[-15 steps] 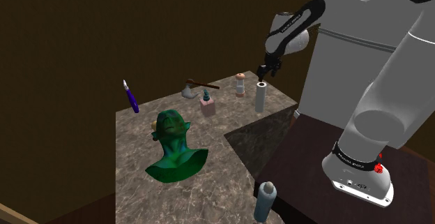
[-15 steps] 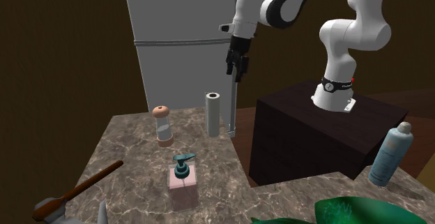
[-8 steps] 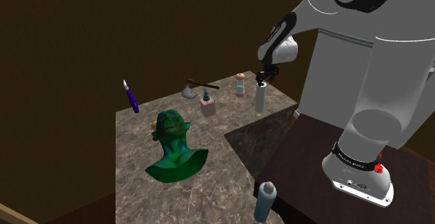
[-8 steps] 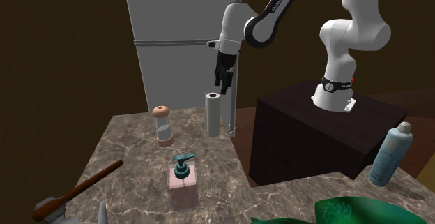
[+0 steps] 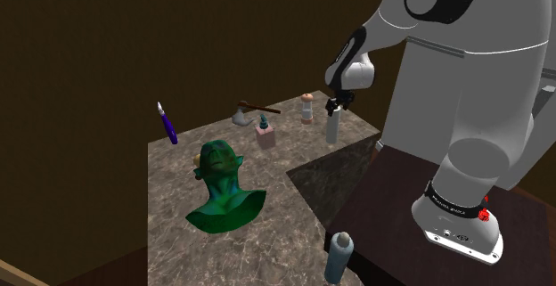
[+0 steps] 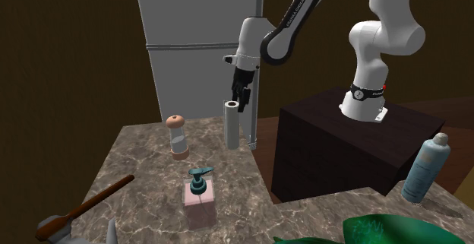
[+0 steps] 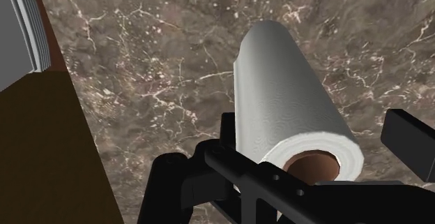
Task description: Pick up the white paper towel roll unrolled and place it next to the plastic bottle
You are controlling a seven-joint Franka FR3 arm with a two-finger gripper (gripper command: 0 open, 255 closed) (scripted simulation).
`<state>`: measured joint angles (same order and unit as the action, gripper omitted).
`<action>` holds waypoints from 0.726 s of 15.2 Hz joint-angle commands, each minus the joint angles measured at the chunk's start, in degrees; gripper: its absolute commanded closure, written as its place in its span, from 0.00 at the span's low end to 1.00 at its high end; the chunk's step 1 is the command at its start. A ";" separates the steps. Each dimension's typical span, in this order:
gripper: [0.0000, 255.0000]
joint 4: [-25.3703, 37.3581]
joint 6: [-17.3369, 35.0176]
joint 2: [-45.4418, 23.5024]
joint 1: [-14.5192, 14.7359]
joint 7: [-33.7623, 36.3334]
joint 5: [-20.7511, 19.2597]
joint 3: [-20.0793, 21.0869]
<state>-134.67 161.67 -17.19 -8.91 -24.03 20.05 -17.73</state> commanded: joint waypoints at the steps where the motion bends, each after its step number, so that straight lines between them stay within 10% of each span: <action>1: 0.00 0.24 0.19 -0.42 -0.15 -0.18 0.31 0.25; 6: 0.00 0.24 0.18 -0.41 -0.14 -0.17 0.30 0.24; 7: 1.00 0.24 0.18 -0.41 -0.14 -0.17 0.30 0.24; 11: 1.00 0.22 0.17 -0.39 -0.14 -0.17 0.29 0.23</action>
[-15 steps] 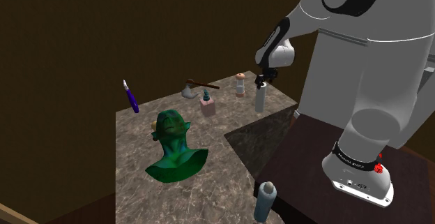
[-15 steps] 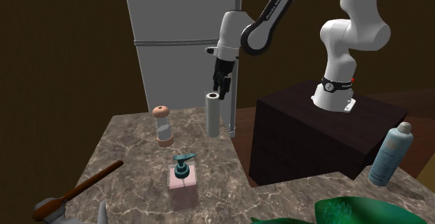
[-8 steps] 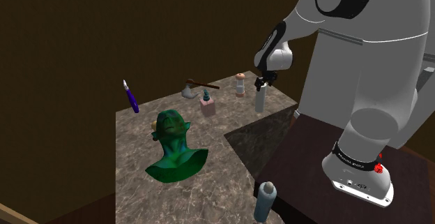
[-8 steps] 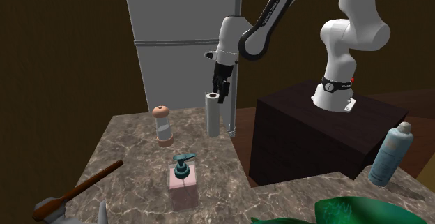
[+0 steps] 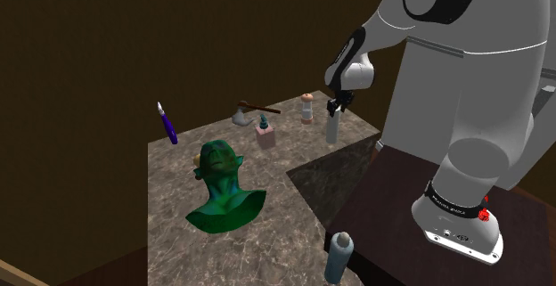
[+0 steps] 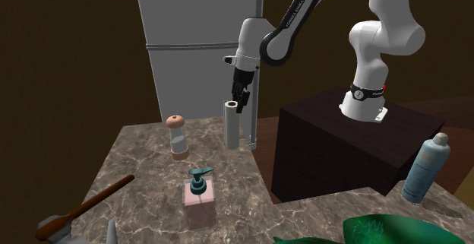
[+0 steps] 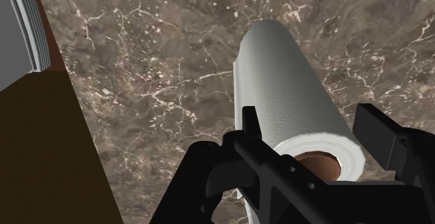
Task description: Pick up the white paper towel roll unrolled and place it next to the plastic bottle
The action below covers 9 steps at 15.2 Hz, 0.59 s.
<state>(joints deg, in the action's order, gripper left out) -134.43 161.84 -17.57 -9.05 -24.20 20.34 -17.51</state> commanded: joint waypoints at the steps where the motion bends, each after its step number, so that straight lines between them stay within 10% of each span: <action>1: 1.00 -0.01 -0.01 0.00 0.00 0.00 -0.01 0.00; 9: 1.00 -0.27 -2.51 2.89 1.58 2.36 -3.00 -2.10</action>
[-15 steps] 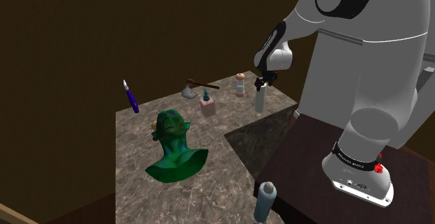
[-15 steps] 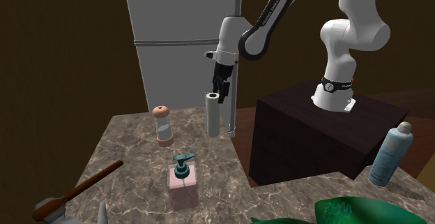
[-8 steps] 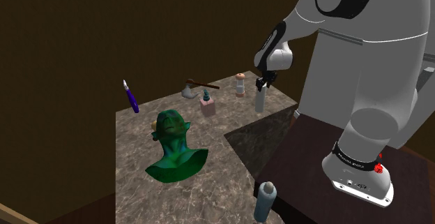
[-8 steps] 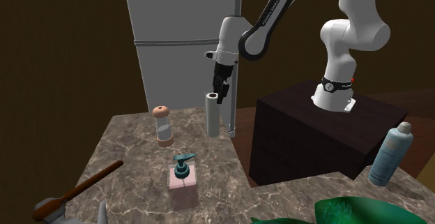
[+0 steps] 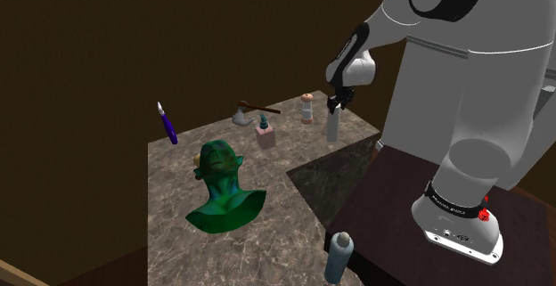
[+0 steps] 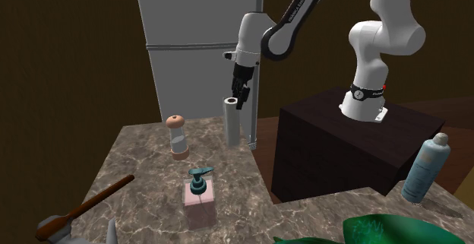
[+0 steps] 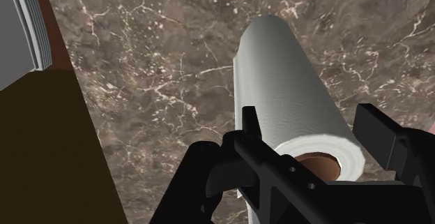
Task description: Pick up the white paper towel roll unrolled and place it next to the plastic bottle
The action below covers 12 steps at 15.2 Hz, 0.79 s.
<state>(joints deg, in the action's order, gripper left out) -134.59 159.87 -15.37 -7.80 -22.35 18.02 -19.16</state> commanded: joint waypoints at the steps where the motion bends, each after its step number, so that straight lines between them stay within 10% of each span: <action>1: 1.00 -0.16 -1.18 1.41 0.67 1.10 -1.46 -0.93; 12: 1.00 0.49 -8.65 9.00 2.98 7.17 -9.52 -4.36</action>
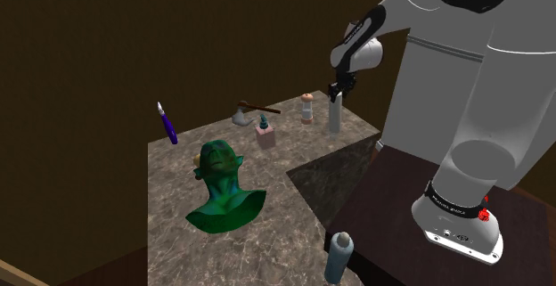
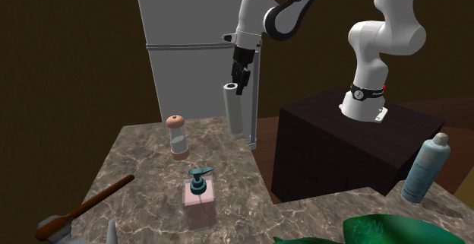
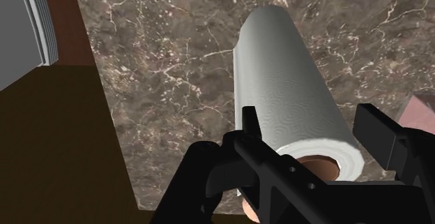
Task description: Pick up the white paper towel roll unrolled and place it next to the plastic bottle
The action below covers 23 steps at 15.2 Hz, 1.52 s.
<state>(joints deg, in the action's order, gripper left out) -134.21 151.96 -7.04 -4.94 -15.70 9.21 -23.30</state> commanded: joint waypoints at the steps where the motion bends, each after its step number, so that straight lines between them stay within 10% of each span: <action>1: 1.00 0.26 -1.45 1.32 0.22 0.99 -1.35 -0.37; 23: 1.00 7.01 -18.12 12.37 0.48 7.43 -9.91 -0.62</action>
<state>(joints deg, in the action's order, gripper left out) -127.81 134.88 4.88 -4.46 -8.50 -0.41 -23.98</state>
